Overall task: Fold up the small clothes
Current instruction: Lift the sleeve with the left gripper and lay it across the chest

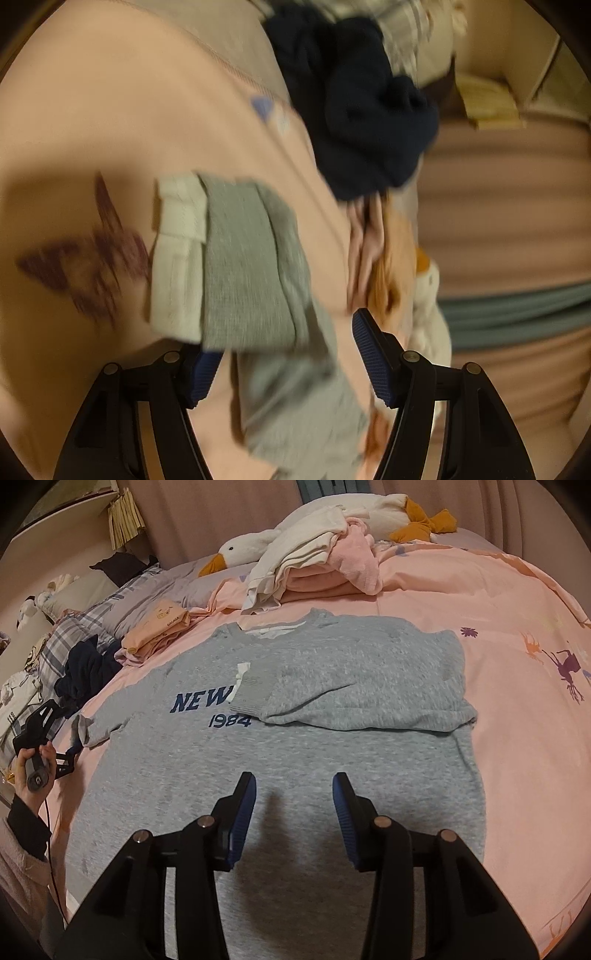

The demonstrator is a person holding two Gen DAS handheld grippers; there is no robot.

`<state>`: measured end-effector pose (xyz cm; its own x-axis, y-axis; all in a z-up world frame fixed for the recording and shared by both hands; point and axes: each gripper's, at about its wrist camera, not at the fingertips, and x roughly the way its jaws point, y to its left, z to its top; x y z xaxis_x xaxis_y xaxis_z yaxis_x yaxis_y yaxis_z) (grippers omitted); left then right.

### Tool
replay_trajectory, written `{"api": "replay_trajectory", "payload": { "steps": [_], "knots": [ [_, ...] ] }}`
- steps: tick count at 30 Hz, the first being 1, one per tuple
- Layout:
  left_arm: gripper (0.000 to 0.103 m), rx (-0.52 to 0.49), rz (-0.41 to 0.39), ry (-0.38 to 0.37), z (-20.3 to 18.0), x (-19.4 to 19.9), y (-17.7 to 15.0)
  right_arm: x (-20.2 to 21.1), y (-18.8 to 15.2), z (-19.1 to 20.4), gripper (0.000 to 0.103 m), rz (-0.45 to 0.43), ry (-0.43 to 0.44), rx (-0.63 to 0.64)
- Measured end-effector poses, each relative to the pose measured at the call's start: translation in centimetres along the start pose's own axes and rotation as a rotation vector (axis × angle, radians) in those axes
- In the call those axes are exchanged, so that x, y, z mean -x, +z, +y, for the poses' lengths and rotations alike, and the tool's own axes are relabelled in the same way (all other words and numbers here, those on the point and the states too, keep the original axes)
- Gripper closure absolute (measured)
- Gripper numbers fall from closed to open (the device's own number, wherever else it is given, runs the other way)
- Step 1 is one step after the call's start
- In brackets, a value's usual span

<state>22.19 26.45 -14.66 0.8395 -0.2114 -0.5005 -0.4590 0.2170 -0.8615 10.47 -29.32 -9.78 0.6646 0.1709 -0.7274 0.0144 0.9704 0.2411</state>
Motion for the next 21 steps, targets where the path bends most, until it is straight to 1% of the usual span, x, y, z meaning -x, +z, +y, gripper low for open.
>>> {"api": "replay_trajectory", "payload": {
  "steps": [2, 3, 4, 5, 6, 7, 8, 9, 10, 13, 16, 18, 19, 21],
  "knots": [
    [0.036, -0.014, -0.039, 0.042, -0.1, 0.2, 0.8, -0.3, 0.1, -0.1, 0.060, 0.009, -0.009, 0.003],
    [0.042, -0.030, -0.054, 0.063, -0.2, 0.4, 1.1, -0.4, 0.1, -0.1, 0.060, 0.010, -0.011, 0.003],
    [0.056, -0.048, -0.059, 0.082, -0.5, 0.2, 1.2, -0.5, 0.1, -0.1, 0.060, 0.013, -0.011, 0.000],
    [0.064, -0.089, -0.069, 0.135, -0.9, 0.2, 1.4, -0.6, 0.1, -0.1, 0.060, 0.014, -0.010, -0.002],
    [0.073, -0.124, -0.075, 0.171, -1.2, 0.2, 1.6, -0.7, 0.1, -0.1, 0.060, 0.015, -0.011, -0.002],
    [0.075, -0.165, -0.085, 0.205, -1.7, 0.3, 1.6, -0.8, 0.1, 0.0, 0.060, 0.016, -0.016, -0.002],
    [0.079, -0.230, -0.095, 0.241, -2.6, 0.6, 1.4, -0.9, 0.1, 0.0, 0.060, 0.017, -0.019, -0.002],
    [0.081, -0.302, -0.105, 0.261, -3.5, 1.0, 1.0, -0.9, 0.1, 0.1, 0.060, 0.017, -0.019, -0.003],
    [0.081, -0.388, -0.116, 0.265, -4.9, 1.4, 0.3, -0.9, 0.1, 0.1, 0.060, 0.017, -0.015, -0.002],
    [0.082, -0.618, -0.105, 0.205, -9.4, 2.6, -2.9, -0.7, 0.2, 0.3, 0.060, 0.012, -0.011, -0.002],
    [0.088, -0.803, -0.062, 0.117, -13.6, 3.5, -7.5, -0.4, 0.1, 0.3, 0.060, 0.004, 0.000, -0.012],
    [0.088, -0.930, 0.006, 0.042, -16.5, 3.3, -12.2, 0.1, 0.0, 0.4, 0.060, -0.010, 0.009, -0.019],
    [0.088, -0.968, 0.031, 0.023, -17.3, 3.0, -13.8, 0.3, -0.2, 0.3, 0.060, -0.016, 0.013, -0.022],
    [0.088, -1.061, 0.098, -0.013, -18.7, 2.1, -18.1, 0.8, -0.4, 0.1, 0.060, -0.023, 0.022, -0.034]
  ]
}}
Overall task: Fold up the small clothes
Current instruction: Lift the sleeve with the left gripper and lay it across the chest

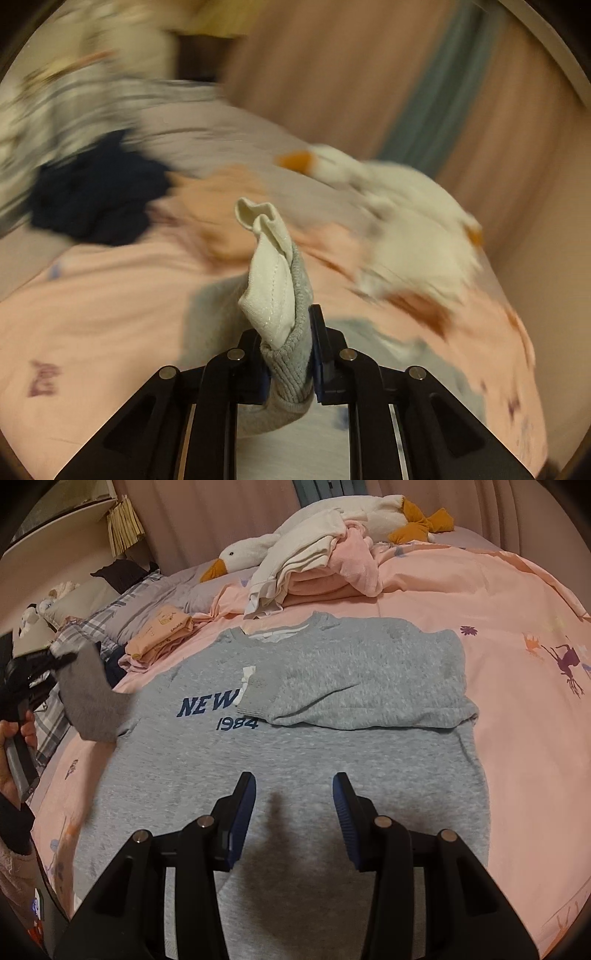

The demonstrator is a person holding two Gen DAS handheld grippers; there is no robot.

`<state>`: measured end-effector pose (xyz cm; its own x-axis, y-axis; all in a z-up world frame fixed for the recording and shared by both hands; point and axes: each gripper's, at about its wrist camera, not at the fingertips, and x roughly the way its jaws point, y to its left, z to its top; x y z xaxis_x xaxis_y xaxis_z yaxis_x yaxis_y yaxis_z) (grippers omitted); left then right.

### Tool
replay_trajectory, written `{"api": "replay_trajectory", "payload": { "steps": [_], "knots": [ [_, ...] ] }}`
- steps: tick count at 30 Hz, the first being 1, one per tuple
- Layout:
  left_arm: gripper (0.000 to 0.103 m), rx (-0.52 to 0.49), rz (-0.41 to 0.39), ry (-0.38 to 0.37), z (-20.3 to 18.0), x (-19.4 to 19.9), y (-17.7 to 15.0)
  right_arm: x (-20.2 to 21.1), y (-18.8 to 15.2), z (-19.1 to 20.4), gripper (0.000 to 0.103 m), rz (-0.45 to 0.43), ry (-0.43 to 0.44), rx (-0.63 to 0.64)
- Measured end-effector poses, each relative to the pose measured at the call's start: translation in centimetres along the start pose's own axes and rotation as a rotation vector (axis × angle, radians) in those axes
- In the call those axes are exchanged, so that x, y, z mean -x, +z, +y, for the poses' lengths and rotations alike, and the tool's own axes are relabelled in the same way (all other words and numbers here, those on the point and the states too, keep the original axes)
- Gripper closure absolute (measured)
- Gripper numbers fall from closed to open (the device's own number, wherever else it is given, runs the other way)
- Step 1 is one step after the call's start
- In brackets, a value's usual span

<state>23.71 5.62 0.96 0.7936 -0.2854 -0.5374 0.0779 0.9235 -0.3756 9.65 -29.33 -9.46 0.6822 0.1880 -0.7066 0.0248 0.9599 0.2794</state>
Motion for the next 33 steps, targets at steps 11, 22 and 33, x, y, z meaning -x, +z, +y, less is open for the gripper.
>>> {"api": "replay_trajectory", "payload": {
  "steps": [11, 22, 33],
  "knots": [
    [0.072, -0.275, 0.325, -0.102, -13.4, -8.3, -9.4, 1.2, -1.2, -3.4, 0.047, -0.006, 0.046, -0.120],
    [0.025, -0.249, 0.319, -0.075, -9.6, -5.7, -9.7, -1.2, 1.6, -3.5, 0.046, 0.079, 0.233, -0.269],
    [0.025, -0.187, 0.335, -0.028, -0.6, -2.9, -10.7, -9.2, 6.1, 2.6, 0.062, 0.213, 0.239, -0.235]
  ]
}}
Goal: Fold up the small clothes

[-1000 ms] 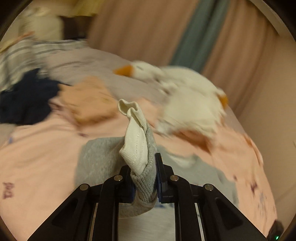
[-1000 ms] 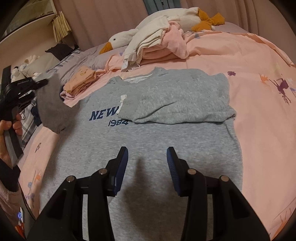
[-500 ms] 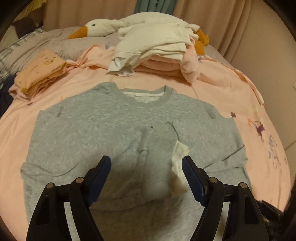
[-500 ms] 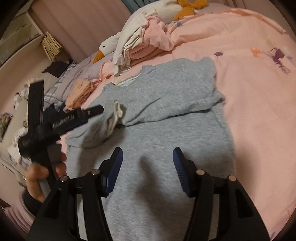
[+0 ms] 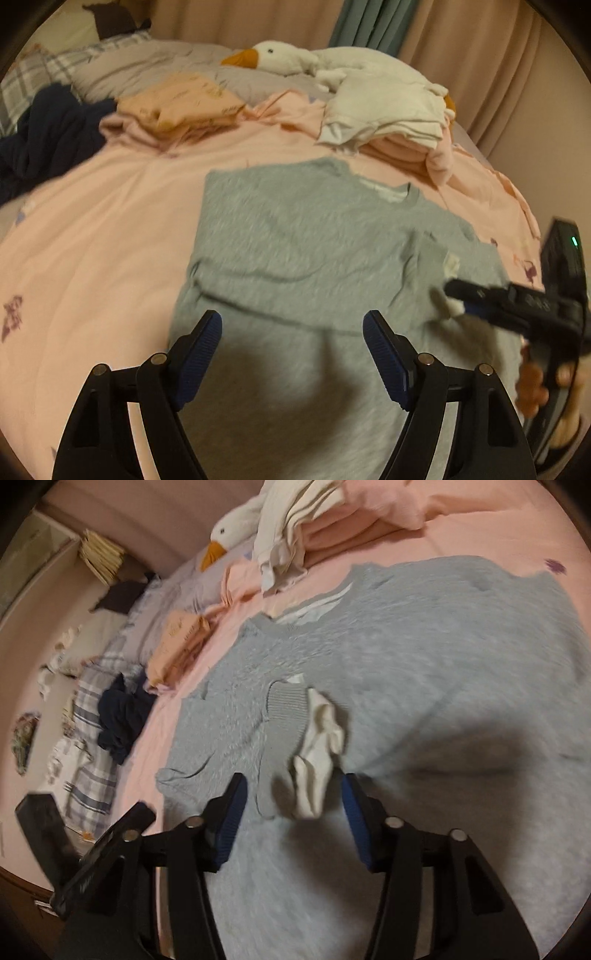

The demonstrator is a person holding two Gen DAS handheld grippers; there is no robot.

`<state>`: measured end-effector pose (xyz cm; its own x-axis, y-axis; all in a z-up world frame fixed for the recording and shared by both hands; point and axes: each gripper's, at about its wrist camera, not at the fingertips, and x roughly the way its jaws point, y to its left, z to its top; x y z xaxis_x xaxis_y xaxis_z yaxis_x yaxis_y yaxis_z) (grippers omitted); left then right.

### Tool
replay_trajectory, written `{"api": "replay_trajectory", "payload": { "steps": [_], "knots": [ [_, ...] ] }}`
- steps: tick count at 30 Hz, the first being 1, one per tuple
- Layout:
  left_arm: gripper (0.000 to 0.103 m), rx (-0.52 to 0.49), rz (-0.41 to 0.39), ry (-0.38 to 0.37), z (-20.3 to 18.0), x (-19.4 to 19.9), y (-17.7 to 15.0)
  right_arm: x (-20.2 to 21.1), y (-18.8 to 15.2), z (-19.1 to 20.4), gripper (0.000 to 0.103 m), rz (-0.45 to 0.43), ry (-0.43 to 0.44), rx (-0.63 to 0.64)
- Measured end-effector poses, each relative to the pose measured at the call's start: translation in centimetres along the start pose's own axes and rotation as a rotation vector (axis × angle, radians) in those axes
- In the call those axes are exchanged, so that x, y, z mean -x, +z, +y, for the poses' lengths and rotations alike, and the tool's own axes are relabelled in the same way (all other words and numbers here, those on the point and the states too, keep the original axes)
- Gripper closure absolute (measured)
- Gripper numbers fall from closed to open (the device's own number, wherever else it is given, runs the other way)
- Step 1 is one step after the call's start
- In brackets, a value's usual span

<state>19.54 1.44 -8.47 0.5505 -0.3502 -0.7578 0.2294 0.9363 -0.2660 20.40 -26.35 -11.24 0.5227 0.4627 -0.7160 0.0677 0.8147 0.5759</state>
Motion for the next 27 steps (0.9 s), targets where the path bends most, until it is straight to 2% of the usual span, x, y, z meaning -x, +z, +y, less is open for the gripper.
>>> {"api": "replay_trajectory", "payload": {
  "steps": [2, 5, 7, 9, 13, 15, 17, 18, 19, 20, 21, 23, 25, 26, 27],
  "knots": [
    [0.025, 0.019, 0.031, -0.058, 0.5, -0.5, -0.4, -1.4, 0.4, 1.6, 0.071, 0.022, -0.044, 0.054],
    [0.025, 0.028, 0.048, -0.097, 0.6, -1.6, -0.4, -2.3, 1.4, 2.9, 0.093, 0.017, -0.124, 0.123],
    [0.025, 0.040, 0.043, -0.094, 0.9, -2.6, -0.3, -2.5, 2.4, 4.2, 0.095, 0.005, -0.125, 0.160],
    [0.025, 0.105, 0.064, -0.095, 1.9, -4.2, 0.1, -1.6, 3.8, 6.7, 0.098, -0.030, -0.055, 0.200],
    [0.025, 0.171, 0.013, -0.132, 2.9, -4.2, 1.0, 2.7, 6.2, 9.5, 0.099, -0.187, 0.080, 0.223],
    [0.025, 0.211, -0.021, -0.131, 3.5, -4.2, 1.4, 3.4, 6.6, 8.7, 0.099, -0.207, 0.061, 0.216],
    [0.025, 0.267, -0.038, -0.110, 4.5, -4.3, 1.8, 2.4, 6.4, 6.2, 0.099, -0.166, 0.001, 0.175],
    [0.025, 0.299, -0.032, -0.122, 5.0, -4.2, 1.8, 1.6, 6.0, 4.6, 0.097, -0.137, -0.055, 0.155],
    [0.025, 0.301, -0.038, -0.135, 5.1, -4.0, 1.7, 0.9, 5.2, 3.2, 0.095, -0.109, -0.113, 0.138],
    [0.025, 0.280, -0.050, -0.124, 4.9, -3.7, 1.7, 0.3, 4.5, 1.7, 0.094, -0.082, -0.136, 0.123],
    [0.025, 0.252, -0.056, -0.101, 4.6, -3.5, 1.7, -0.2, 4.0, 0.7, 0.094, -0.056, -0.134, 0.108],
    [0.025, 0.241, -0.053, -0.105, 4.6, -3.6, 1.6, -1.1, 3.2, 0.1, 0.091, -0.031, -0.113, 0.100],
    [0.025, 0.281, -0.034, -0.133, 5.3, -4.1, 1.7, -1.5, 2.9, 1.6, 0.082, -0.034, -0.094, 0.152],
    [0.025, 0.314, -0.026, -0.159, 5.7, -4.4, 1.7, -2.1, 2.8, 3.7, 0.069, -0.034, -0.079, 0.212],
    [0.025, 0.349, -0.022, -0.188, 6.2, -4.7, 1.8, -2.8, 2.7, 5.3, 0.050, -0.025, -0.070, 0.256]
  ]
}}
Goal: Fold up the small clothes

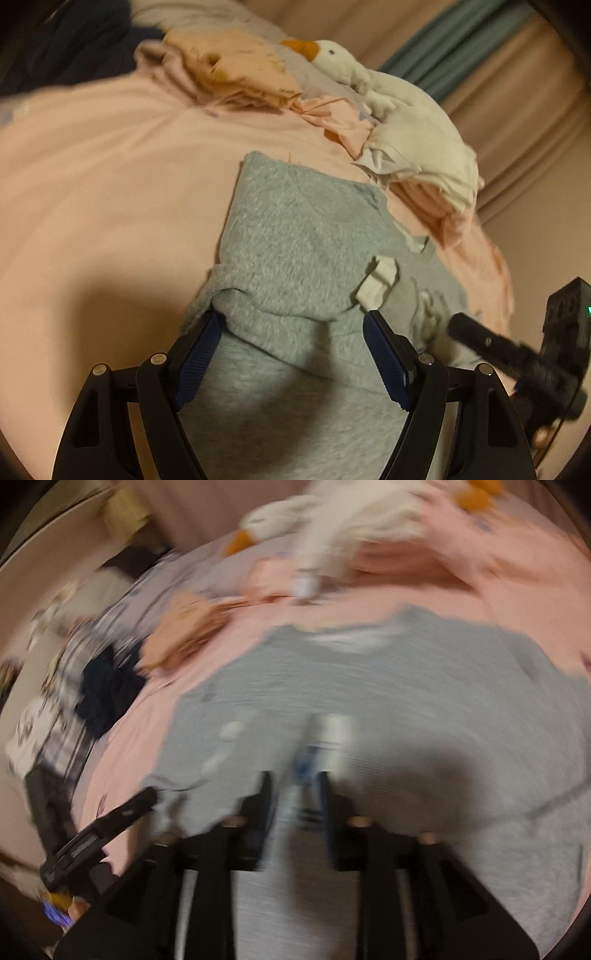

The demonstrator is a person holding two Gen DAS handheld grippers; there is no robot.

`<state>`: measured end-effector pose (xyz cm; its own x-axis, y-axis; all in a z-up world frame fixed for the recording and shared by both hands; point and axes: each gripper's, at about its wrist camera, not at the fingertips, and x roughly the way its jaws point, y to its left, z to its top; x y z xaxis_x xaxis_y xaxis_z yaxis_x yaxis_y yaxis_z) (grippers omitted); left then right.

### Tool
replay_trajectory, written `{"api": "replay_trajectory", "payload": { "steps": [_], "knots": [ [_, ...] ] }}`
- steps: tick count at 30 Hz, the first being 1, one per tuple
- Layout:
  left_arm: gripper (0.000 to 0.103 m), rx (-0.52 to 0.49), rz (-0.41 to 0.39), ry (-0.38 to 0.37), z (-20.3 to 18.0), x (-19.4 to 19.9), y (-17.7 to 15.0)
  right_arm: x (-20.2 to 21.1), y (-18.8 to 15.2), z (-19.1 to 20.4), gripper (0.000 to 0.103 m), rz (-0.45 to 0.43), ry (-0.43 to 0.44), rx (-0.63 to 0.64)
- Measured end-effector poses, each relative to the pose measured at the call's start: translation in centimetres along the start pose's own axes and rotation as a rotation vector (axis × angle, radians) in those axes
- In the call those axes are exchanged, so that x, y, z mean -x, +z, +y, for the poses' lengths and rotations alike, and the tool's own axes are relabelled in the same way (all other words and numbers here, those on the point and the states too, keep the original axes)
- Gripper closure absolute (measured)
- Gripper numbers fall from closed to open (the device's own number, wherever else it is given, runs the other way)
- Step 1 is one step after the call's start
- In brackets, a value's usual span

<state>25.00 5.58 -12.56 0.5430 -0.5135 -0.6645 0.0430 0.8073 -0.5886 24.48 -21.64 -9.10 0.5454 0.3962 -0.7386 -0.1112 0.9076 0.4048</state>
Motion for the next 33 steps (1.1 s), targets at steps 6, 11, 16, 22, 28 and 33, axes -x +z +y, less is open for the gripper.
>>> {"api": "replay_trajectory", "payload": {
  "steps": [6, 11, 16, 22, 28, 33],
  "knots": [
    [0.025, 0.116, -0.013, -0.089, 1.9, 0.2, 0.9, -6.2, -0.1, 7.9, 0.051, 0.084, -0.191, 0.283],
    [0.025, 0.179, -0.023, -0.132, 2.6, 0.3, 1.5, -7.4, -0.3, 6.4, 0.086, 0.062, -0.300, 0.306],
    [0.025, 0.235, -0.062, -0.175, 3.8, 0.9, 1.8, -1.8, 0.1, 3.9, 0.096, -0.123, -0.167, 0.111],
    [0.025, 0.274, -0.085, -0.195, 4.3, 1.2, 1.9, 4.3, -4.4, -2.9, 0.092, -0.198, -0.100, -0.168],
    [0.025, 0.140, -0.083, -0.064, 3.3, 3.0, 1.7, 6.0, -7.6, -8.3, 0.081, -0.106, -0.171, -0.316],
    [0.025, 0.097, -0.070, -0.028, 4.0, 4.4, 1.0, 6.0, -3.4, -3.5, 0.060, -0.135, -0.054, -0.077]
  ]
}}
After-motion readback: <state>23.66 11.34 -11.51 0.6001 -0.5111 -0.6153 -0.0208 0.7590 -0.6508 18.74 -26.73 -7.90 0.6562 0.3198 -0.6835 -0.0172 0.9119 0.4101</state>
